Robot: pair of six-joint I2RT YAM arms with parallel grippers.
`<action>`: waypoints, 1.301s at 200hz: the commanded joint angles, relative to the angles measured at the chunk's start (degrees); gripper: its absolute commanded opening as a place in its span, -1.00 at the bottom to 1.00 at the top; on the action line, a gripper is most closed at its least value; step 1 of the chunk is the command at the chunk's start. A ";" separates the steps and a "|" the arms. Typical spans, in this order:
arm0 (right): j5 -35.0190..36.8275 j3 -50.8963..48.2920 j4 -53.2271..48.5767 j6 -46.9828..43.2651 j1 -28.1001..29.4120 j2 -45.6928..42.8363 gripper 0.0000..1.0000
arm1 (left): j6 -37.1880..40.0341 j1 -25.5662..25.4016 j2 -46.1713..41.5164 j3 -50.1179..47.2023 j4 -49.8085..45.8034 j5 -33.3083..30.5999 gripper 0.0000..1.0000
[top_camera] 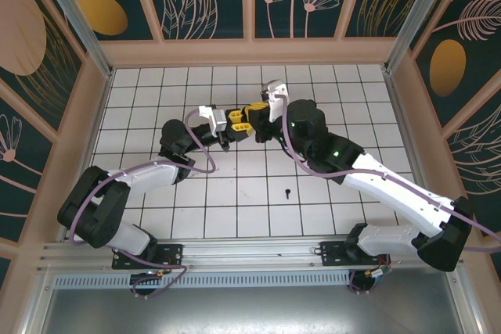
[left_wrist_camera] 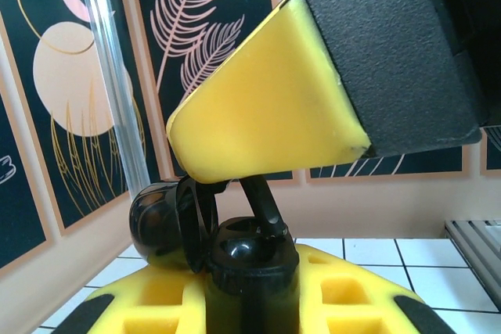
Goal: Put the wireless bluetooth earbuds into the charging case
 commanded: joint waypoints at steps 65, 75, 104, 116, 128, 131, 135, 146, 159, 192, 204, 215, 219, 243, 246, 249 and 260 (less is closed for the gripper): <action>1.89 -3.27 -3.97 -3.43 3.04 2.39 -0.88 | -2.83 -0.50 -2.30 3.27 5.90 1.69 -1.00; 2.03 -3.46 -4.44 -3.79 3.39 2.47 -0.88 | -3.01 -0.49 -2.33 3.36 5.99 1.55 -1.00; 2.25 -3.90 -5.64 -4.91 4.65 2.99 -0.88 | -3.54 -0.53 -2.28 3.76 6.03 1.02 -1.00; 3.23 -3.95 -6.07 -5.14 5.21 3.35 -0.88 | -3.74 -0.53 -2.28 3.88 5.92 0.79 -1.00; 3.82 -3.97 -6.35 -5.24 5.64 3.62 -0.88 | -3.89 -0.53 -2.28 3.89 5.83 0.57 -1.00; 4.00 -4.00 -6.37 -5.25 5.66 3.67 -0.88 | -3.91 -0.53 -2.28 3.89 5.82 0.60 -1.00; 4.08 -4.07 -6.42 -5.23 5.70 3.71 -0.88 | -3.92 -0.53 -2.28 3.89 5.73 0.44 -1.00; 4.37 -4.02 -6.35 -5.16 5.79 3.71 -0.88 | -3.92 -0.53 -2.29 3.89 5.65 0.31 -1.00; 4.89 -3.90 -6.52 -4.98 5.89 3.80 -0.86 | -3.92 -0.53 -2.29 3.89 5.23 -0.23 -1.00; 7.24 -2.40 -7.13 -2.79 5.92 4.42 -0.71 | -3.67 -0.53 -2.07 3.71 4.41 -0.67 -1.00; 8.62 -1.07 -7.78 -1.80 5.93 5.08 -0.67 | -3.74 -0.49 -1.78 3.58 4.41 -0.76 -1.00; 9.71 -0.01 -8.02 -1.11 5.95 5.53 -0.59 | -3.94 -0.53 -1.46 3.37 4.56 -0.80 -1.00; 10.01 0.41 -8.08 -0.82 5.95 5.68 -0.56 | -4.08 -0.53 -1.34 3.32 4.73 -0.78 -1.00; 11.55 2.52 -8.44 0.50 5.90 6.30 -0.40 | -4.79 -0.53 -0.63 2.84 5.98 -0.87 -1.00; 11.77 2.78 -8.58 0.77 5.88 6.39 -0.39 | -4.87 -0.53 -0.54 2.77 6.07 -0.85 -1.00; 11.90 3.04 -8.69 1.00 5.88 6.48 -0.37 | -4.88 -0.53 -0.46 2.75 6.14 -0.82 -1.00; 12.30 4.09 -9.10 1.56 5.88 6.74 -0.35 | -5.04 -0.53 -0.18 2.66 6.34 -1.05 -1.00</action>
